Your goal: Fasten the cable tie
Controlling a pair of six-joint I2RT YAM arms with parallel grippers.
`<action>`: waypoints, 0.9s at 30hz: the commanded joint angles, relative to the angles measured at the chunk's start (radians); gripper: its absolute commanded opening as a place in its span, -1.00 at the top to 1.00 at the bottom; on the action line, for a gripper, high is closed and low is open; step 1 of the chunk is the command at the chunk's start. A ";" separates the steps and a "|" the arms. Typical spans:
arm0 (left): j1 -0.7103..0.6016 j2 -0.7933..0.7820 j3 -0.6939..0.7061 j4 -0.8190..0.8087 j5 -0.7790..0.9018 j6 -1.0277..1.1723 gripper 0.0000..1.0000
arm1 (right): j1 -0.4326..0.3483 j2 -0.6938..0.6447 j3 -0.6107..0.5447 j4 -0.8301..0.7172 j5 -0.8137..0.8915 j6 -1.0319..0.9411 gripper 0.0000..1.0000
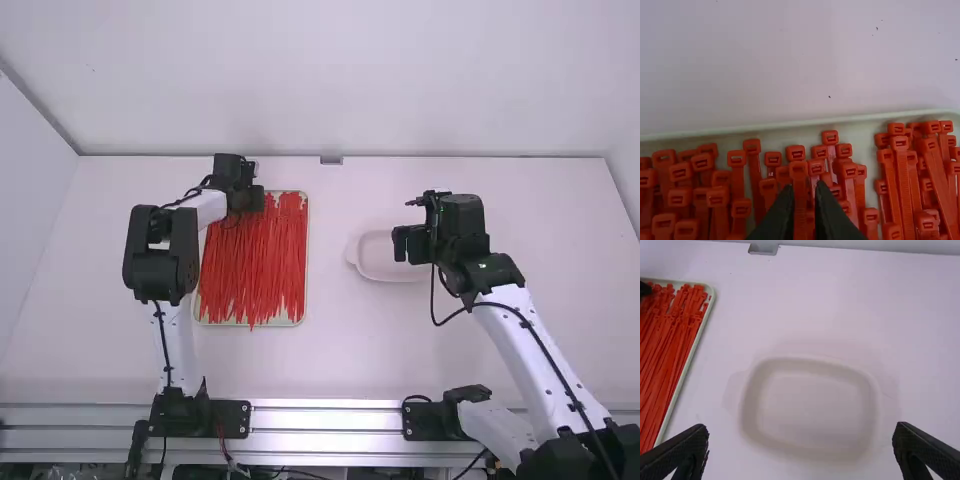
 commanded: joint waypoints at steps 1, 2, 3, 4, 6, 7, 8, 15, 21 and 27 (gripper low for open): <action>-0.004 0.010 0.030 -0.004 -0.008 -0.003 0.58 | 0.005 0.008 0.037 -0.001 0.002 0.003 -0.96; -0.004 0.010 0.030 -0.004 -0.008 -0.003 0.49 | 0.005 0.008 0.037 -0.002 0.001 0.003 -0.96; -0.004 0.010 0.030 -0.004 -0.008 -0.004 0.44 | 0.005 0.008 0.037 -0.002 0.002 0.002 -0.96; -0.004 0.010 0.030 -0.004 -0.008 -0.003 0.42 | 0.005 0.008 0.037 -0.002 0.002 0.003 -0.96; -0.004 0.010 0.030 -0.004 -0.008 -0.003 0.42 | 0.005 0.008 0.037 -0.002 0.001 0.003 -0.96; -0.004 0.010 0.030 -0.004 -0.008 -0.004 0.44 | 0.005 0.008 0.037 -0.002 0.001 0.002 -0.96; -0.004 0.010 0.030 -0.004 -0.008 -0.003 0.45 | 0.005 0.008 0.037 -0.002 0.001 0.002 -0.96; -0.005 0.010 0.029 -0.005 -0.008 -0.003 0.49 | 0.005 0.008 0.037 -0.002 0.001 0.003 -0.96; -0.006 0.010 0.029 -0.005 -0.008 -0.003 0.50 | 0.005 0.008 0.037 -0.002 0.001 0.003 -0.96; -0.006 0.011 0.029 -0.005 -0.008 -0.003 0.50 | 0.005 0.008 0.037 -0.002 0.002 0.002 -0.97</action>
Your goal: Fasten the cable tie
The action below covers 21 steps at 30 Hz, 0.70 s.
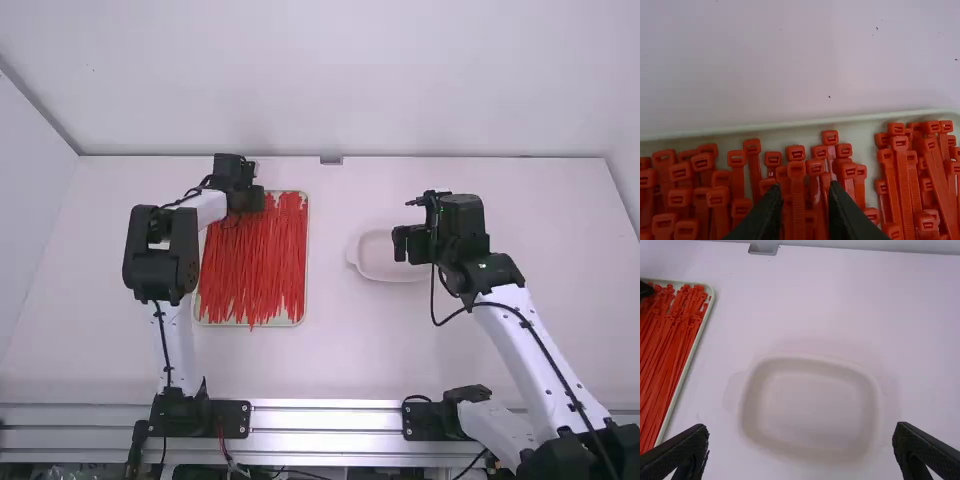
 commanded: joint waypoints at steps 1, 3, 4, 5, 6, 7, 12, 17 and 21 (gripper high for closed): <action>-0.006 0.011 0.029 -0.005 -0.007 -0.003 0.51 | 0.005 0.008 0.037 -0.002 0.001 0.000 -0.96; -0.006 0.011 0.029 -0.004 -0.007 -0.003 0.51 | 0.005 0.008 0.037 -0.002 0.001 0.000 -0.96; -0.006 0.011 0.029 -0.004 -0.007 -0.003 0.51 | 0.005 0.008 0.037 -0.002 0.001 0.000 -0.96; -0.006 0.011 0.029 -0.009 -0.007 -0.003 0.50 | 0.005 0.008 0.037 -0.002 0.001 0.000 -0.96; -0.006 0.011 0.029 -0.013 -0.007 -0.003 0.51 | 0.005 0.008 0.037 -0.002 0.001 0.000 -0.96; -0.006 0.011 0.028 -0.014 -0.007 -0.003 0.51 | 0.005 0.008 0.037 -0.002 0.001 0.000 -0.96; 0.000 0.016 0.028 -0.012 -0.007 -0.003 0.52 | 0.005 0.008 0.037 -0.002 0.001 0.000 -0.96; 0.000 0.028 0.027 -0.015 -0.006 -0.003 0.53 | 0.005 0.008 0.037 -0.002 0.001 0.000 -0.96; -0.006 0.028 0.028 -0.004 -0.006 -0.003 0.56 | 0.005 0.008 0.037 -0.002 0.001 0.000 -0.96</action>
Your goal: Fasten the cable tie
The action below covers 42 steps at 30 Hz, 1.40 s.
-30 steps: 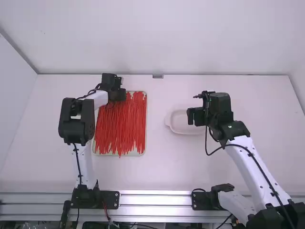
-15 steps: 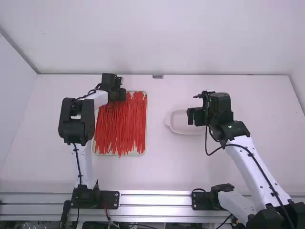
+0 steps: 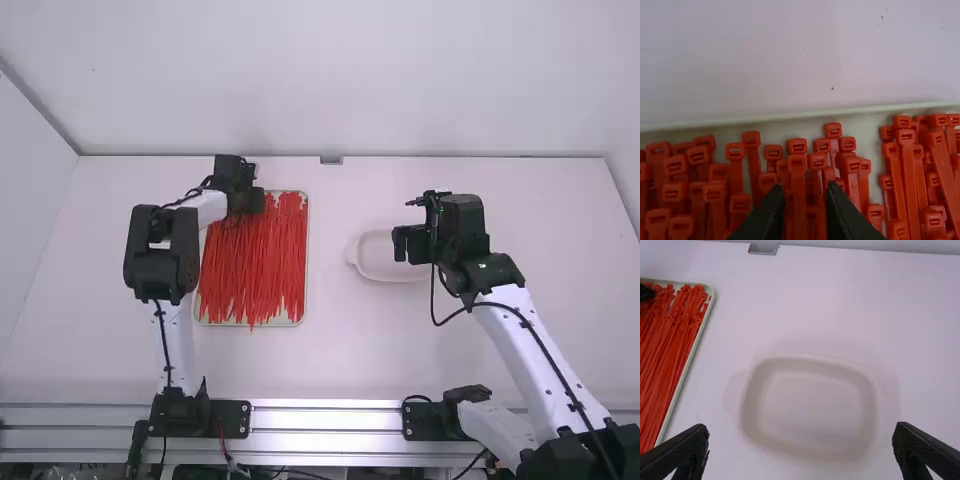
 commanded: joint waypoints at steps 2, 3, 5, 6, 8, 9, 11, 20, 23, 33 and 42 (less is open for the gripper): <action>-0.006 0.021 0.028 0.012 -0.004 -0.004 0.56 | 0.005 0.008 0.037 -0.002 0.000 0.003 -0.96; -0.006 0.021 0.028 0.012 -0.004 -0.005 0.56 | 0.005 0.008 0.037 -0.002 0.000 0.003 -0.96; -0.006 0.021 0.028 0.010 -0.004 -0.004 0.56 | 0.005 0.008 0.037 -0.002 0.001 0.003 -0.96; -0.006 0.021 0.028 0.007 -0.004 -0.004 0.57 | 0.005 0.008 0.037 -0.002 0.000 0.003 -0.96; -0.006 0.021 0.027 0.006 -0.006 -0.003 0.58 | 0.005 0.008 0.037 -0.002 0.001 0.003 -0.96; -0.006 0.021 0.027 0.007 -0.007 -0.004 0.61 | 0.005 0.008 0.037 -0.002 0.001 0.003 -0.96; -0.006 0.021 0.028 0.014 -0.008 -0.004 0.67 | 0.005 0.008 0.037 -0.002 0.001 0.003 -0.96; -0.006 0.021 0.027 0.009 -0.008 -0.004 0.91 | 0.005 0.008 0.037 -0.002 0.001 0.003 -0.96; -0.006 0.021 0.028 0.011 -0.008 -0.003 0.97 | 0.005 0.008 0.037 -0.002 0.000 0.003 -0.96; 0.000 0.021 0.028 0.013 -0.007 -0.026 0.97 | 0.005 0.008 0.037 -0.002 0.000 0.003 -0.96; 0.014 -0.004 0.031 0.016 -0.004 -0.094 0.97 | 0.005 0.008 0.037 -0.004 -0.003 0.003 -0.96</action>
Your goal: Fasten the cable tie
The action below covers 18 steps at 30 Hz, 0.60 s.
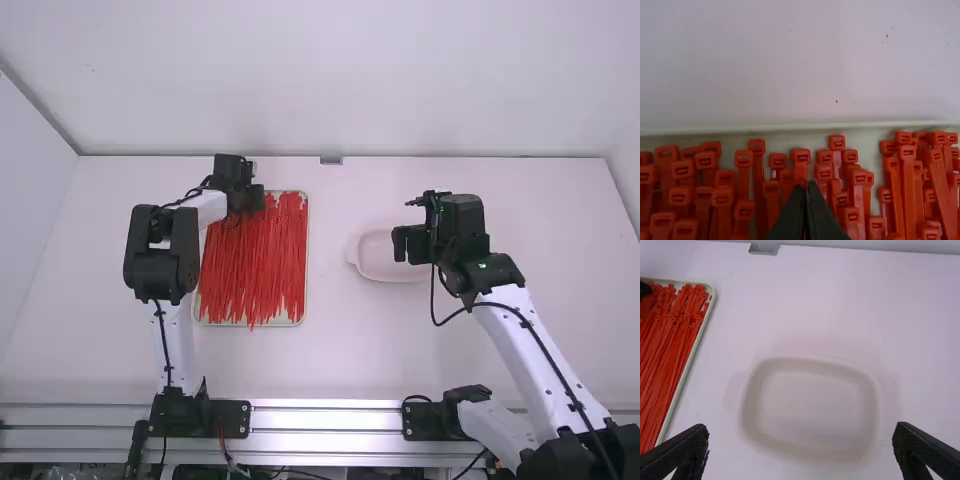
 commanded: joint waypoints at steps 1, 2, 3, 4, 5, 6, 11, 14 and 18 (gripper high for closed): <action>0.012 -0.009 0.031 -0.008 0.006 -0.021 0.98 | 0.004 0.008 0.037 -0.004 -0.001 0.002 -0.96; 0.013 -0.017 0.031 -0.009 0.006 -0.021 0.97 | 0.004 0.008 0.037 -0.004 0.000 0.003 -0.96; 0.014 -0.029 0.031 -0.011 0.006 -0.020 0.97 | 0.004 0.008 0.037 -0.004 0.000 0.002 -0.96; 0.013 -0.042 0.031 -0.011 0.003 -0.021 0.97 | 0.004 0.008 0.037 -0.003 0.000 0.002 -0.96; 0.013 -0.050 0.031 -0.012 0.003 -0.021 0.97 | 0.005 0.008 0.037 -0.003 0.000 0.002 -0.96; 0.016 -0.074 0.031 -0.016 0.004 -0.021 0.98 | 0.005 0.008 0.037 -0.002 0.000 0.002 -0.96; 0.040 -0.168 0.031 -0.051 0.006 -0.018 0.97 | 0.005 0.008 0.037 -0.002 0.000 0.002 -0.96; 0.042 -0.226 0.031 -0.080 0.003 -0.016 0.97 | 0.005 0.008 0.037 -0.001 -0.001 0.003 -0.96; 0.053 -0.285 0.031 -0.116 0.011 -0.009 0.97 | 0.005 0.008 0.037 -0.001 0.000 0.002 -0.96</action>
